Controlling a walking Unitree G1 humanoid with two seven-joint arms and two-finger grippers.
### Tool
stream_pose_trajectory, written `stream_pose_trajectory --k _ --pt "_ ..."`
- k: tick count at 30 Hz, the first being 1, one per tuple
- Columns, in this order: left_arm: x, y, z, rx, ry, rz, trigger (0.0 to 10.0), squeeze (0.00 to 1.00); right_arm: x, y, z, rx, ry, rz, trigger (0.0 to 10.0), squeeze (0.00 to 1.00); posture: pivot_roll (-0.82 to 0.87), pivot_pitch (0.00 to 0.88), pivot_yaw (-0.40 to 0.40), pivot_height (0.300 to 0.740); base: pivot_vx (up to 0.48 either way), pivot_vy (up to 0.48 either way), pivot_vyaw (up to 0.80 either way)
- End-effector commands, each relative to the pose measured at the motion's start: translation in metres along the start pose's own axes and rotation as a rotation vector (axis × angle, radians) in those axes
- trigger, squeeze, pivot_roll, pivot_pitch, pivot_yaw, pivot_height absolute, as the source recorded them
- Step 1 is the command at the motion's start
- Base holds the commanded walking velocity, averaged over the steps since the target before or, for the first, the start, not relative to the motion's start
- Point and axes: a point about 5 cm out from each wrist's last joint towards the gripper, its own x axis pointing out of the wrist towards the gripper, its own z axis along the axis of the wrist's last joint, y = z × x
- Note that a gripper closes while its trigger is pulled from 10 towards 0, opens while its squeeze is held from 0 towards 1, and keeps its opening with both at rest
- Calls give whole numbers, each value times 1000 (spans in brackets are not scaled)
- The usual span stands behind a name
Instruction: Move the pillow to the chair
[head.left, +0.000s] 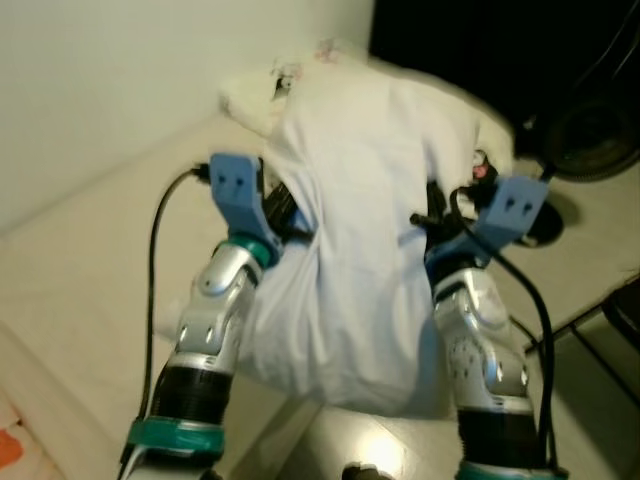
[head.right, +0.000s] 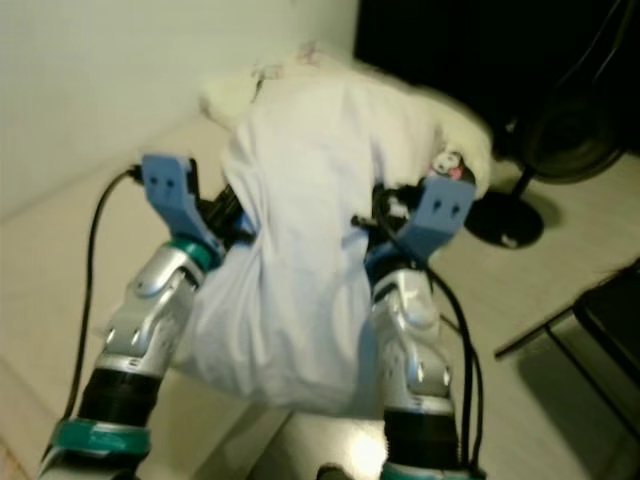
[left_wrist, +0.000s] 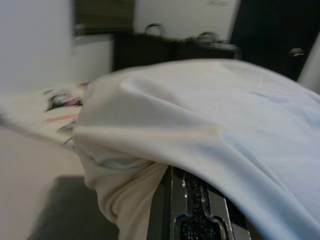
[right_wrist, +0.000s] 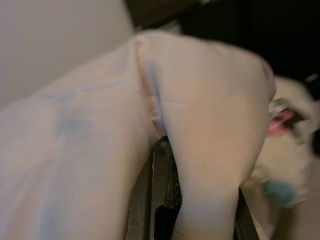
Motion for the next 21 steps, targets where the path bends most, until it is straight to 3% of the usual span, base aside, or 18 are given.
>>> stream_pose_trajectory --k 1,8,21 --pt "4 -13 3 1 -10 -70 10000 0 1 15 9 20 -55 54 10000 0 18 4 105 740 0 0 -800" --pt "2 -17 -10 -15 69 -81 10000 0 -1 13 8 14 -53 36 10000 0 14 7 109 740 0 0 -800" --pt "-2 -23 -19 7 90 -57 10000 0 -2 12 6 -12 -36 46 10000 0 6 11 94 740 0 0 -800"
